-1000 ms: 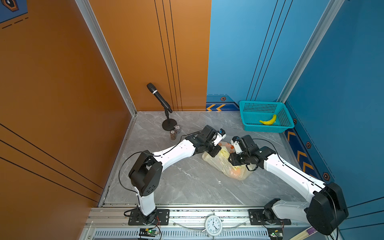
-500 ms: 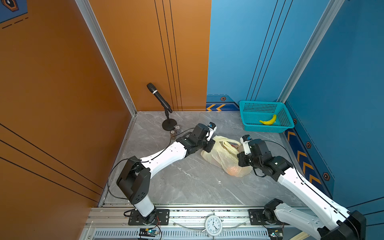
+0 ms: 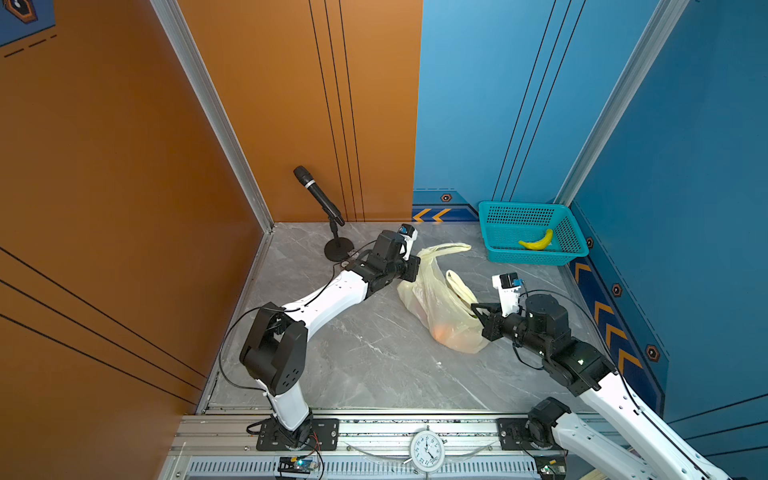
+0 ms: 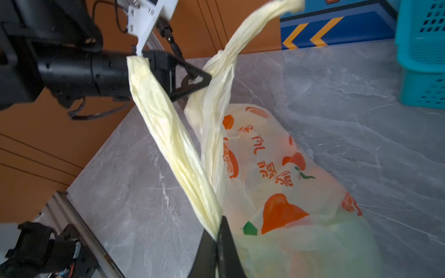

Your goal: Untie the knot of the plastic bag and take out the fruit

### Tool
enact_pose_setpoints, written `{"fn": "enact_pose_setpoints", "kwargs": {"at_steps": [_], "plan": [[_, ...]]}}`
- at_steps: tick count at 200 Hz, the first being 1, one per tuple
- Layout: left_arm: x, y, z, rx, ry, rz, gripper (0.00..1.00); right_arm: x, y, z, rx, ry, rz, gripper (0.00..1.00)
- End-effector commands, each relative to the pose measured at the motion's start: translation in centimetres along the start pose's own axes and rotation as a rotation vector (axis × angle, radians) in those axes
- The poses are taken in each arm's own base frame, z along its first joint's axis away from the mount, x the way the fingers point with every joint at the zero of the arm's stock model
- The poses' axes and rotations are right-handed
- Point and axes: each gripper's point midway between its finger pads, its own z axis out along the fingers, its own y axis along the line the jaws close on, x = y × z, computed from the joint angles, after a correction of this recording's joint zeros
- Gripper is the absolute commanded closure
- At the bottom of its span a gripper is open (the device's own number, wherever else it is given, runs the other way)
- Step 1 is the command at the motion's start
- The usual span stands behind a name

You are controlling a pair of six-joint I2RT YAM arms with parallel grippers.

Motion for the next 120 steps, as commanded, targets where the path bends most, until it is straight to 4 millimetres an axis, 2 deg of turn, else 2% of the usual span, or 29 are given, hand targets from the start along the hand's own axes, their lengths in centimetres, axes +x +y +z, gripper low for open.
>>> {"fn": "enact_pose_setpoints", "kwargs": {"at_steps": [1, 29, 49, 75, 97, 120], "plan": [[-4.3, 1.0, 0.0, -0.005, -0.106, -0.026, 1.0, 2.7, 0.2, 1.0, -0.027, 0.058, 0.02, 0.97], [-4.8, 0.8, -0.3, 0.004, -0.119, -0.01, 0.98, 6.3, 0.1, 2.0, -0.037, 0.154, 0.082, 0.87], [-4.3, 0.4, -0.8, 0.015, -0.12, -0.01, 0.92, 6.7, -0.3, 1.9, 0.003, 0.154, 0.065, 0.78], [-3.5, -0.4, -2.1, 0.025, -0.127, -0.02, 0.82, 4.3, -1.3, 0.9, 0.076, 0.06, 0.037, 0.65], [-3.1, -1.1, -3.9, 0.014, -0.152, -0.027, 0.76, 1.1, -1.8, -0.3, 0.122, -0.038, 0.044, 0.46], [-2.5, -1.7, -5.8, -0.012, -0.176, -0.078, 0.71, -2.2, -2.0, -1.2, 0.128, -0.103, 0.078, 0.36]]}}
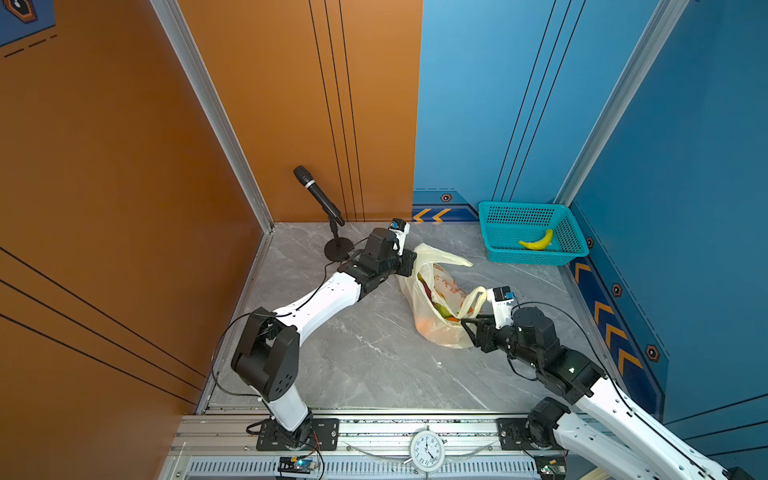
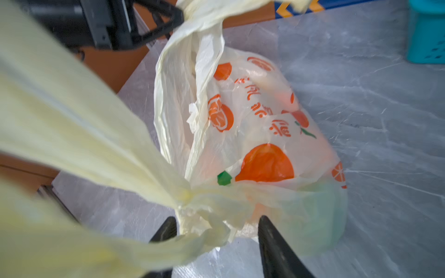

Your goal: Untie the knot of the plastic bag and take out the fruit

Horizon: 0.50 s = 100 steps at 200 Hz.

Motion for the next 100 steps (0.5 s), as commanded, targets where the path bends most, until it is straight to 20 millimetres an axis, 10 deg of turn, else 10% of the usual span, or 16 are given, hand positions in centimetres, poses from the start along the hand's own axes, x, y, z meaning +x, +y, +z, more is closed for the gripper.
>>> {"fn": "enact_pose_setpoints", "kwargs": {"at_steps": [1, 61, 100], "plan": [[-1.4, -1.3, -2.9, -0.019, -0.085, -0.045, 0.7, -4.5, -0.3, -1.5, 0.042, -0.11, 0.025, 0.35], [2.1, -4.0, -5.1, -0.049, -0.04, -0.179, 0.55, -11.8, 0.3, -2.0, -0.136, -0.177, 0.252, 0.25], [4.5, -4.3, -3.8, -0.035, 0.029, -0.194, 0.37, -11.2, -3.3, 1.4, -0.065, 0.016, 0.388, 0.25]]}}
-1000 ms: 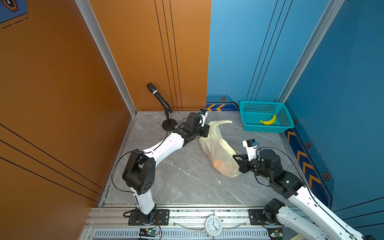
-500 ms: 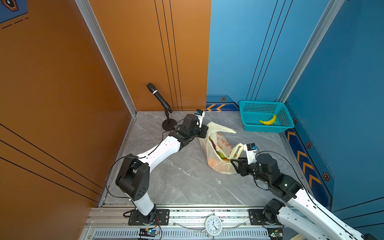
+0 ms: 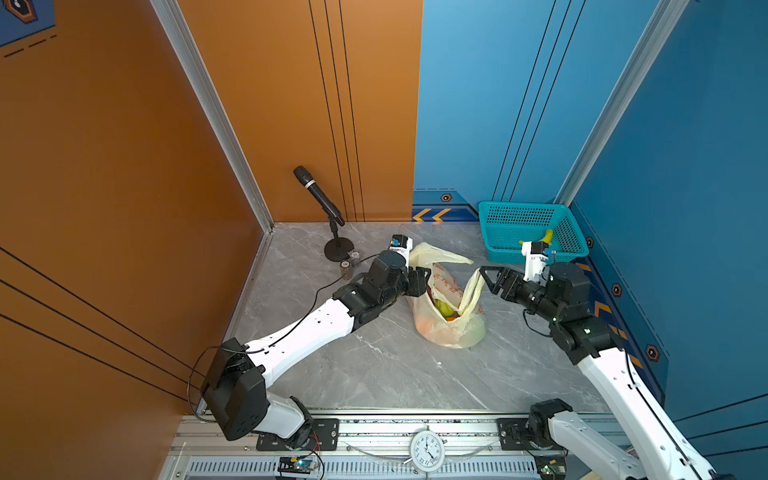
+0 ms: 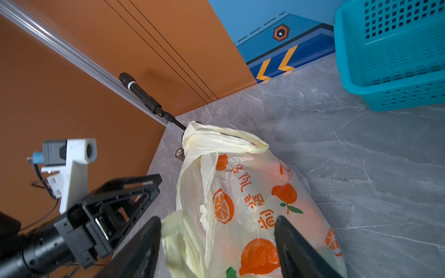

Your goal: Untie the knot of the plastic bag and take out the fruit

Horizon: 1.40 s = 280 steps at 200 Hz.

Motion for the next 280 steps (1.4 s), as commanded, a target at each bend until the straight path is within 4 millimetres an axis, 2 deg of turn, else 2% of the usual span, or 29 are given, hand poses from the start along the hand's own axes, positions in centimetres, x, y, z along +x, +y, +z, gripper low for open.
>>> {"fn": "enact_pose_setpoints", "kwargs": {"at_steps": [1, 28, 52, 75, 90, 109, 127, 145, 156, 177, 191, 210, 242, 280], "plan": [[1.8, 1.2, 0.9, -0.042, 0.051, -0.036, 0.37, 0.9, -0.3, 1.5, -0.019, 0.157, 0.086, 0.25], [2.7, 1.0, 1.8, -0.01, 0.087, -0.045, 0.35, 1.9, -1.6, 4.1, -0.003, 0.269, 0.07, 0.24], [3.4, 0.5, 2.6, 0.044, 0.122, -0.062, 0.36, 1.0, -2.4, 5.7, -0.029, 0.281, 0.114, 0.2], [4.4, 1.2, 3.2, 0.016, 0.153, -0.054, 0.43, -1.2, -3.9, 6.4, -0.029, 0.224, 0.178, 0.17], [5.2, 2.4, 3.6, -0.022, 0.171, -0.055, 0.48, -2.2, -5.7, 6.2, 0.012, 0.182, 0.219, 0.16], [5.7, 2.9, 3.8, -0.017, 0.184, -0.076, 0.55, -3.2, -8.0, 5.8, 0.042, 0.122, 0.285, 0.16], [5.8, 2.9, 3.6, -0.008, 0.18, -0.08, 0.64, -2.6, -9.6, 5.7, 0.064, 0.099, 0.322, 0.15], [5.8, 3.1, 3.3, -0.011, 0.181, -0.075, 0.75, -1.0, -9.9, 6.2, 0.064, 0.143, 0.327, 0.15], [5.7, 3.1, 3.0, -0.01, 0.179, -0.074, 0.8, 0.3, -9.3, 6.7, 0.042, 0.198, 0.308, 0.15], [5.4, 3.1, 2.7, -0.01, 0.174, -0.075, 0.88, 4.1, -6.9, 7.9, 0.002, 0.34, 0.216, 0.16], [5.4, 3.1, 2.6, -0.008, 0.176, -0.075, 0.93, 5.8, -5.5, 8.3, -0.004, 0.387, 0.151, 0.17], [5.5, 3.2, 2.5, -0.016, 0.178, -0.083, 1.0, 7.2, -3.7, 8.6, 0.0, 0.409, 0.041, 0.17], [5.3, 3.3, 2.4, -0.013, 0.177, -0.118, 1.0, 8.6, -0.8, 9.2, -0.024, 0.431, -0.087, 0.17], [4.9, 2.9, 2.1, 0.002, 0.168, -0.119, 1.0, 10.6, 0.2, 10.5, 0.01, 0.526, -0.208, 0.16]]}}
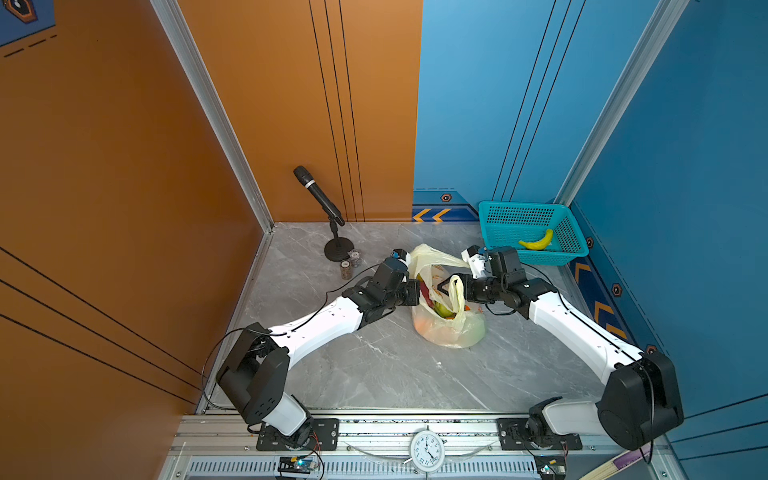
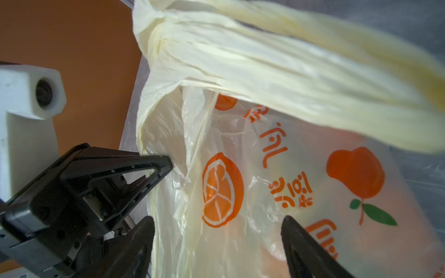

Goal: Untie the knot of the plastic bag and take out the fruit
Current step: 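Hold the bag mouth open with both grippers, exposing the fruit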

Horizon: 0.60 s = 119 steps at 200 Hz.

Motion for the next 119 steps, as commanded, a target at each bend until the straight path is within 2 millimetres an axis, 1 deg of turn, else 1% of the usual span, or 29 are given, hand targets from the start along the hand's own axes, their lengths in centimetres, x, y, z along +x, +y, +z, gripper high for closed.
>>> {"fn": "enact_pose_setpoints", "kwargs": {"at_steps": [1, 28, 38, 47, 53, 67, 78, 94, 106, 119], "plan": [[-0.3, -0.3, -1.1, 0.02, -0.008, -0.01, 1.0, 0.2, -0.1, 1.0, 0.08, 0.055, -0.101, 0.17], [-0.4, -0.4, -1.1, 0.022, -0.008, -0.004, 1.0, 1.0, 0.7, 2.7, 0.093, 0.126, -0.154, 0.16], [-0.5, -0.4, -1.1, 0.019, -0.01, -0.006, 1.0, 1.3, 0.8, 3.2, 0.107, 0.146, -0.175, 0.18], [-0.5, -0.3, -1.2, 0.015, -0.01, -0.011, 1.0, 1.5, 0.6, 3.6, 0.13, 0.163, -0.195, 0.24], [-0.4, -0.3, -1.2, 0.012, -0.009, -0.01, 1.0, 1.6, 0.4, 3.9, 0.151, 0.167, -0.202, 0.26], [-0.5, -0.2, -1.3, 0.006, -0.011, -0.012, 1.0, 1.4, -0.8, 4.2, 0.223, 0.159, -0.198, 0.34], [-0.6, -0.1, -1.5, 0.003, -0.013, -0.012, 1.0, 1.2, -1.7, 4.1, 0.274, 0.152, -0.201, 0.36], [-0.6, -0.2, -1.7, 0.003, -0.016, -0.008, 1.0, 0.7, -3.0, 3.7, 0.375, 0.122, -0.22, 0.42], [-0.6, -0.1, -1.8, -0.001, -0.015, -0.005, 1.0, 0.4, -3.5, 3.2, 0.425, 0.102, -0.246, 0.47], [-0.5, 0.2, -1.9, -0.013, -0.011, 0.0, 1.0, -0.1, -3.7, 2.5, 0.464, 0.069, -0.262, 0.59]]}}
